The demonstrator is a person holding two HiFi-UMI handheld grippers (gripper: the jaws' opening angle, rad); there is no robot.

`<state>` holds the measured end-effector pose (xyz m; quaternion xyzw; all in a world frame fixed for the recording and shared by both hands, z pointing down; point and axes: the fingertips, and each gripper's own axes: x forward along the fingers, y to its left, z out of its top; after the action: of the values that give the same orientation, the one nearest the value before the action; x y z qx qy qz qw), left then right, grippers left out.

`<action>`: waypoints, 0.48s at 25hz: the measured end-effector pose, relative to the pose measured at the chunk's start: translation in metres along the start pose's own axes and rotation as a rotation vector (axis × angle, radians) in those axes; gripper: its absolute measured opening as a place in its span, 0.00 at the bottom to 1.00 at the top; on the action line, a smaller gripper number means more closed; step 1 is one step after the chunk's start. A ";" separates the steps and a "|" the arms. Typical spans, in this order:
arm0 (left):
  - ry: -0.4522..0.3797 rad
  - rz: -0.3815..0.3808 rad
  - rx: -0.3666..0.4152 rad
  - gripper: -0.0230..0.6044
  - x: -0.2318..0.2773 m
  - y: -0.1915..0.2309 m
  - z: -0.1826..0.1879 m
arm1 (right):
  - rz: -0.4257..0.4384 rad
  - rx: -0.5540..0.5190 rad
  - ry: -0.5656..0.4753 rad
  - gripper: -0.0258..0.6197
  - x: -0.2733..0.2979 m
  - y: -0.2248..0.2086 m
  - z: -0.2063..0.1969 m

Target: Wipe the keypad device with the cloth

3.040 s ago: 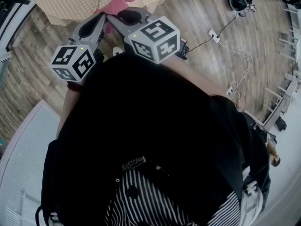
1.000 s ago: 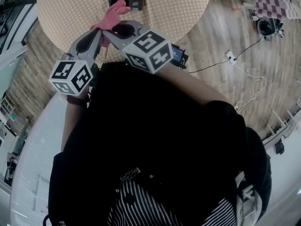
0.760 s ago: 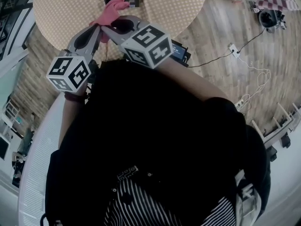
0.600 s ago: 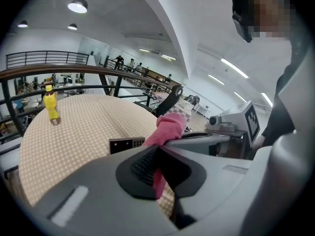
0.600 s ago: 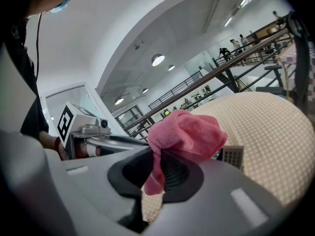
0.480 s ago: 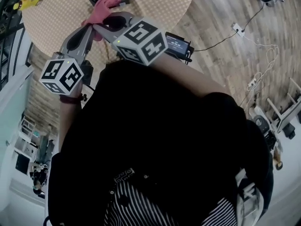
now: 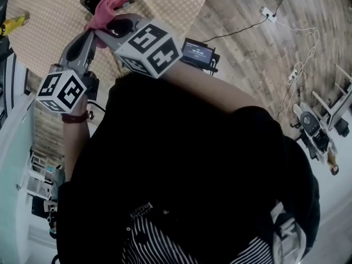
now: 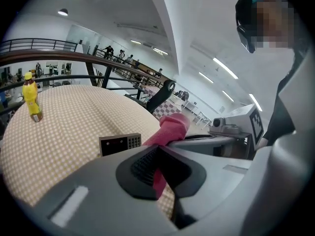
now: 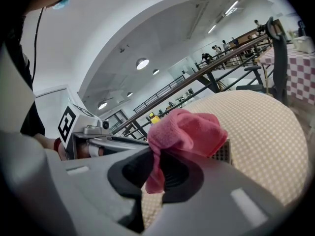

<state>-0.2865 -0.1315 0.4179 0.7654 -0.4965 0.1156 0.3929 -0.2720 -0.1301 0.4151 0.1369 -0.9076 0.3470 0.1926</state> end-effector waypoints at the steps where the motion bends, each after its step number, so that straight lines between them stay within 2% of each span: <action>1: 0.009 0.009 0.006 0.04 0.003 0.005 0.000 | -0.003 0.003 0.004 0.11 0.004 -0.003 0.000; 6: 0.042 0.043 -0.010 0.04 0.020 0.039 0.002 | -0.027 0.059 0.003 0.11 0.036 -0.025 0.003; 12: 0.063 0.049 0.018 0.04 0.023 0.033 -0.002 | -0.029 0.049 -0.003 0.11 0.028 -0.025 -0.005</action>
<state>-0.3031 -0.1516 0.4479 0.7525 -0.5015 0.1539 0.3983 -0.2858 -0.1480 0.4453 0.1552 -0.8971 0.3659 0.1931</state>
